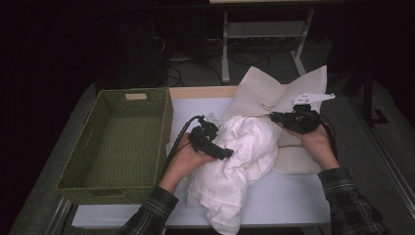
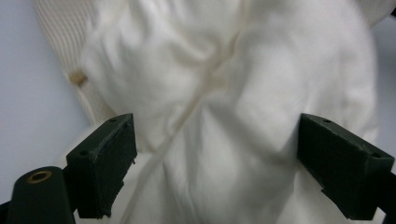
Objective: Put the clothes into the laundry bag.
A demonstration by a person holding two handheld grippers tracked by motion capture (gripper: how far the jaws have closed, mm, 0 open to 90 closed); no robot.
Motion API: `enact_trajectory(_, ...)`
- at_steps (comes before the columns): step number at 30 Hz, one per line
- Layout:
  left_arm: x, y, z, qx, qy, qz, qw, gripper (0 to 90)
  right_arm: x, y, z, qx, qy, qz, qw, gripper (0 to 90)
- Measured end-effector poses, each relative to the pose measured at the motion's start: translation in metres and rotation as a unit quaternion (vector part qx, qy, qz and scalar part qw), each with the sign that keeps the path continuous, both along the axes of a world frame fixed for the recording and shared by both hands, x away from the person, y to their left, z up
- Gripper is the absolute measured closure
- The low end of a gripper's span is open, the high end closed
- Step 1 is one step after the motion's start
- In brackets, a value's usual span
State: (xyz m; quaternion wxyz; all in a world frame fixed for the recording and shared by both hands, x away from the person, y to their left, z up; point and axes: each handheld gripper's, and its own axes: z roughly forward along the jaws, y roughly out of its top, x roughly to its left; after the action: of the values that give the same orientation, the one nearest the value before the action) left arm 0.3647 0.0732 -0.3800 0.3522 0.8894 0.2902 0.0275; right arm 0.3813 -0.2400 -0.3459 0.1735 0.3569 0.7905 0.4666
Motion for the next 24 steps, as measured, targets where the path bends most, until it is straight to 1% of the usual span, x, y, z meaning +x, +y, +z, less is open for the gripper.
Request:
enact_trajectory(1, 0.001, 0.0, -0.007, 0.001, 0.014, -0.005, 0.9999, 10.4, 0.0, 0.0, 0.0, 0.0, 0.0, 0.0, 1.0, 86.6)
enact_trajectory(2, 0.002, 0.001, -0.014, -0.003, 0.023, -0.011, 0.9997, 10.4, 0.0, 0.0, 0.0, 0.001, 0.001, 0.0, 1.0, 86.6)
enact_trajectory(4, 0.003, 0.001, -0.023, -0.01, 0.039, -0.018, 0.999, 10.4, 0.0, -0.001, 0.0, 0.001, 0.001, 0.0, 1.0, 86.6)
enact_trajectory(5, 0.003, 0.001, -0.028, -0.017, 0.051, -0.025, 0.9982, 10.7, 0.0, -0.001, 0.0, 0.001, 0.001, 0.0, 1.0, 86.6)
enact_trajectory(6, 0.004, 0.0, -0.031, -0.023, 0.059, -0.03, 0.9975, 13.3, 0.0, 0.0, 0.0, 0.002, 0.002, 0.0, 1.0, 86.6)
enact_trajectory(7, 0.004, 0.0, -0.033, -0.028, 0.065, -0.034, 0.9969, 18.4, 0.0, 0.0, 0.0, 0.001, 0.001, 0.001, 1.0, 86.6)
enact_trajectory(9, 0.004, -0.005, -0.039, -0.038, 0.072, -0.05, 0.9954, 32.5, 0.0, 0.001, 0.0, 0.002, 0.0, 0.001, 1.0, 86.6)
enact_trajectory(10, 0.003, -0.008, -0.041, -0.041, 0.071, -0.059, 0.9949, 42.7, 0.0, 0.002, 0.0, 0.002, 0.0, 0.002, 1.0, 86.6)
enact_trajectory(11, 0.001, -0.012, -0.042, -0.041, 0.064, -0.067, 0.9948, 51.0, 0.0, 0.002, 0.0, 0.001, 0.0, 0.003, 1.0, 86.6)
enact_trajectory(14, -0.001, -0.023, -0.043, -0.037, 0.056, -0.084, 0.9942, 64.5, 0.002, 0.006, 0.0, 0.003, -0.002, 0.004, 1.0, 86.6)
enact_trajectory(17, -0.001, -0.035, -0.043, -0.034, 0.049, -0.096, 0.9936, 68.3, 0.004, 0.012, 0.0, 0.005, -0.002, 0.007, 1.0, 86.6)
enact_trajectory(19, -0.001, -0.042, -0.043, -0.033, 0.045, -0.1, 0.9934, 68.8, 0.006, 0.018, 0.001, 0.008, -0.005, 0.01, 0.9999, 86.6)
enact_trajectory(21, -0.002, -0.05, -0.042, -0.035, 0.045, -0.108, 0.9925, 69.3, 0.008, 0.025, 0.004, 0.012, -0.009, 0.015, 0.9998, 86.6)
enact_trajectory(23, -0.003, -0.057, -0.041, -0.03, 0.042, -0.118, 0.9916, 70.1, 0.01, 0.032, 0.007, 0.013, -0.015, 0.019, 0.9996, 86.5)
enact_trajectory(24, -0.004, -0.059, -0.041, -0.028, 0.041, -0.121, 0.9914, 70.1, 0.011, 0.035, 0.008, 0.014, -0.016, 0.016, 0.9996, 86.6)
